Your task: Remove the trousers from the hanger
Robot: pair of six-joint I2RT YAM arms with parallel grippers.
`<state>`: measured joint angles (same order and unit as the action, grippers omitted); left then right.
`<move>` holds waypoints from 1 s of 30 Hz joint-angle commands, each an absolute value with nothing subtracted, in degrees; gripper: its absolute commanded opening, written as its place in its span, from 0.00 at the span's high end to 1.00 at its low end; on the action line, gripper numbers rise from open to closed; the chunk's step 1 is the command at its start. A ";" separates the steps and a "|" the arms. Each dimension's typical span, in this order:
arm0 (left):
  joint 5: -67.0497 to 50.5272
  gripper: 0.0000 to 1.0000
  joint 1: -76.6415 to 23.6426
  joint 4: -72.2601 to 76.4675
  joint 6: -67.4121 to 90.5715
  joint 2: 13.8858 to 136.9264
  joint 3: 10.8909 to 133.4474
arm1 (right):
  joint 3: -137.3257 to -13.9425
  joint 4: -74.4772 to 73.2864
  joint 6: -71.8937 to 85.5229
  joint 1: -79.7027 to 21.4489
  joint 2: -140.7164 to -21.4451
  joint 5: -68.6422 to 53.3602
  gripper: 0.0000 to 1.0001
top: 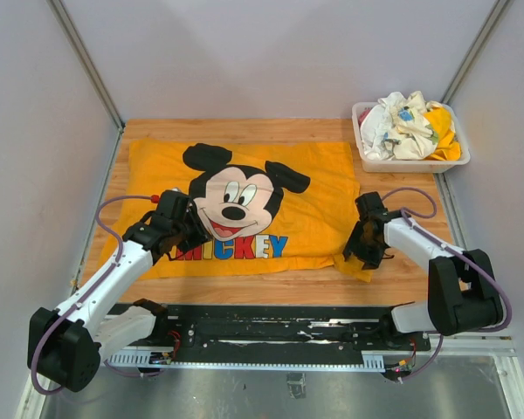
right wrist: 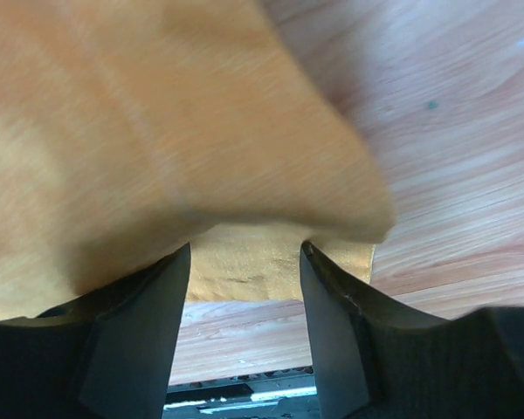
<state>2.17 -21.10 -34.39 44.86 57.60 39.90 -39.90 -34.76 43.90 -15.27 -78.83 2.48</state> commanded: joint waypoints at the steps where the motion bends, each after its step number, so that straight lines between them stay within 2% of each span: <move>1: 1.73 0.57 -21.45 -32.82 44.08 57.39 39.86 | -36.34 -35.89 41.82 -8.04 -83.30 6.77 0.45; 6: 2.43 0.57 -21.45 -33.59 43.77 57.20 39.99 | -38.66 -37.56 37.85 -1.82 -84.04 7.42 0.45; 13: 4.05 0.56 -21.42 -34.70 43.26 56.66 41.29 | -43.61 -42.12 36.15 -0.73 -80.23 6.22 0.45; 22: 9.95 0.55 -20.97 -37.22 39.78 60.95 52.71 | -55.31 -49.58 35.92 -7.74 -72.05 2.88 0.45; 30: 10.33 0.53 -11.19 -35.00 34.64 68.75 64.32 | -67.15 -45.88 33.86 -12.94 -77.59 -0.70 0.44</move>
